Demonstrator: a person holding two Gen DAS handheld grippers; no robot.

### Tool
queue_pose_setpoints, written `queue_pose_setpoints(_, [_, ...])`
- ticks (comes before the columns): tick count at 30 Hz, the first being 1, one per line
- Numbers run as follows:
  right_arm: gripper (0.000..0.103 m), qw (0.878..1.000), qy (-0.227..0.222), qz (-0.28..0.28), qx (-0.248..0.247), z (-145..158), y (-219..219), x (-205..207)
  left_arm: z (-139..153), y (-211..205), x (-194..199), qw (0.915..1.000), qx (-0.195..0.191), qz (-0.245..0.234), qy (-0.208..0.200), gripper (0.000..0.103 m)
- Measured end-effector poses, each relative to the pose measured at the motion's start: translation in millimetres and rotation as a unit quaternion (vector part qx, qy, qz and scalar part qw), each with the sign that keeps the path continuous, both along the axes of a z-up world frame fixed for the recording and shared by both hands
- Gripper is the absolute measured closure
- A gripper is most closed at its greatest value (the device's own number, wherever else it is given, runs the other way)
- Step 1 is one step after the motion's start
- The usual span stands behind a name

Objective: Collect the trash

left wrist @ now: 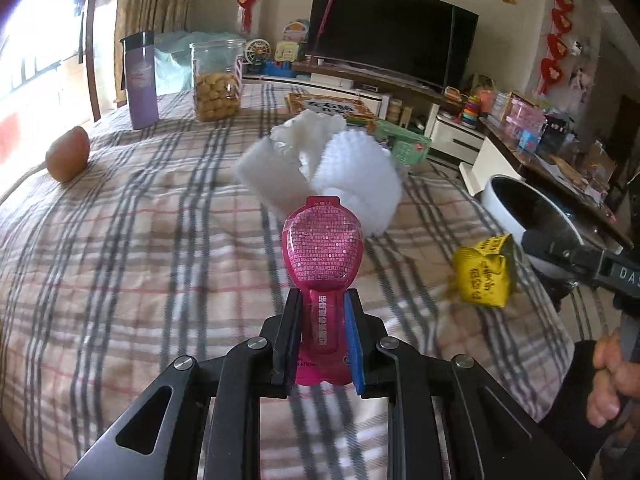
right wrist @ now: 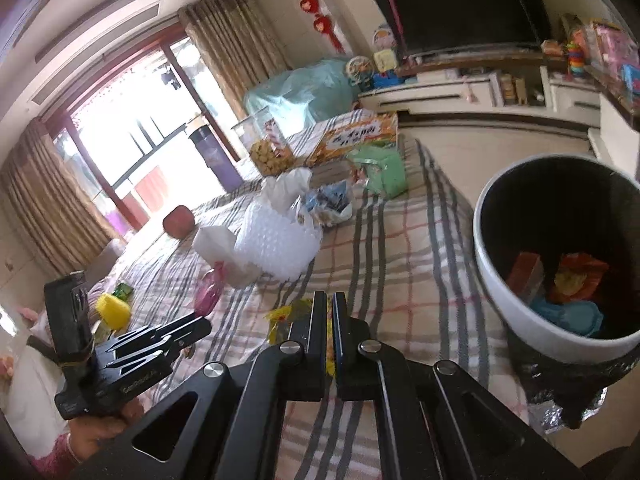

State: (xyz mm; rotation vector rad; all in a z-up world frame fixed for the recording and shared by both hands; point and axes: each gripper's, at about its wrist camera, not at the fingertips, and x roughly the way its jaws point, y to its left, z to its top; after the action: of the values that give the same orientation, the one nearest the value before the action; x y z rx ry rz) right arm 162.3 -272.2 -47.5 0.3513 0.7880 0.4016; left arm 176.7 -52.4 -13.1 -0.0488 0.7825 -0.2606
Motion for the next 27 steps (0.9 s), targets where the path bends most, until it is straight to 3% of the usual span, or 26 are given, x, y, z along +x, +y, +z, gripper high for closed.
queue_pose_setpoints(1, [0.088,1.0,0.006,0.002,0.005,-2,2,0,0,1,-1,1.0,-0.001,0.0,0.001,0.085])
queue_pose_setpoints(2, [0.06,1.0,0.008,0.006,0.007,-4,4,-1,-1,2,-1,1.0,-0.003,0.0,0.003,0.085])
queue_pose_setpoints(3, [0.023,1.0,0.007,0.01,0.005,-5,7,-2,-3,5,-3,1.0,-0.004,0.001,0.005,0.085])
queue_pose_setpoints(5, [0.006,1.0,0.004,0.016,-0.007,-9,16,-2,-6,8,-6,0.9999,-0.006,0.005,0.01,0.085])
queue_pose_setpoints(10, [0.009,0.997,0.025,0.032,-0.06,-30,38,13,-6,9,-18,0.9996,-0.016,0.008,0.021,0.085])
queue_pose_setpoints(11, [0.015,0.997,0.027,0.03,-0.067,-32,38,14,-6,9,-20,0.9996,-0.016,0.007,0.021,0.085])
queue_pose_setpoints(12, [0.034,0.997,0.031,0.028,-0.072,-34,38,16,-4,8,-21,0.9996,-0.018,0.005,0.021,0.085])
queue_pose_setpoints(14, [0.06,0.996,0.04,0.021,-0.073,-38,33,17,-2,3,-22,0.9997,-0.018,0.001,0.017,0.085])
queue_pose_setpoints(27, [0.065,0.998,-0.004,-0.032,-0.045,4,-29,-3,10,-58,-7,0.9973,-0.013,-0.072,-0.001,0.085])
